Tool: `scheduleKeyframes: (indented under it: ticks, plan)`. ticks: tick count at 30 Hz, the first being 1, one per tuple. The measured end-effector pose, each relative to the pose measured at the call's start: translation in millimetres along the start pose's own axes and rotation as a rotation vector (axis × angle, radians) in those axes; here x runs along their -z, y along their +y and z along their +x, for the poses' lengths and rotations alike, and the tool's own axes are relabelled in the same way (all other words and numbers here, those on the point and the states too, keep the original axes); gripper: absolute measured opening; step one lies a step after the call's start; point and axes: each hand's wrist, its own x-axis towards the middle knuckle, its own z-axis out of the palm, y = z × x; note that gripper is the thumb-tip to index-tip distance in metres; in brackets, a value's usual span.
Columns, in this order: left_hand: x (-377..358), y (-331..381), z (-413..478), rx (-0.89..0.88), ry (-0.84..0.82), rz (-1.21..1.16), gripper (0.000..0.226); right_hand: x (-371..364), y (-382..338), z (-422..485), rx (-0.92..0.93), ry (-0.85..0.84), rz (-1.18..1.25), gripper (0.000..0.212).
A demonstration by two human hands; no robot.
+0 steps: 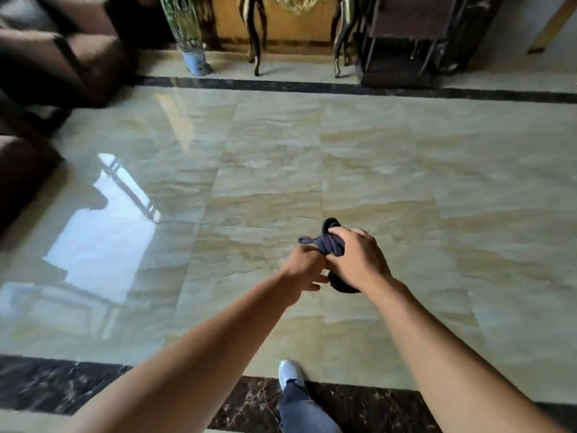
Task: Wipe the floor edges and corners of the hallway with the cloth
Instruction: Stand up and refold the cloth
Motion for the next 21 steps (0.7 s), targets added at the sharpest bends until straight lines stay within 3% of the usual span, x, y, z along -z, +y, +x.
scheduleKeyframes:
  ticks: [3,8,13,18,21]
  plan:
    - [98.7,39.1,25.4,-0.004,0.128,-0.114,0.009,-20.7,-90.6,87.6,0.171,-0.135,0.004,0.054]
    - [260.9,71.7,46.0,-0.012,0.35,-0.362,0.028,-72.6,-243.8,199.1,0.352,-0.314,0.055,0.058]
    - [400.0,97.0,91.2,-0.047,0.511,-0.462,0.027,-123.8,-370.2,289.1,0.456,-0.516,0.058,0.043]
    - [554.9,133.9,156.2,-0.082,0.566,-0.347,0.04,-166.9,-480.2,414.9,0.465,-0.644,0.159,0.053]
    - [648.5,176.9,202.0,-0.101,0.657,-0.14,0.03,-182.1,-532.8,495.8,0.371,-0.729,0.293,0.056]
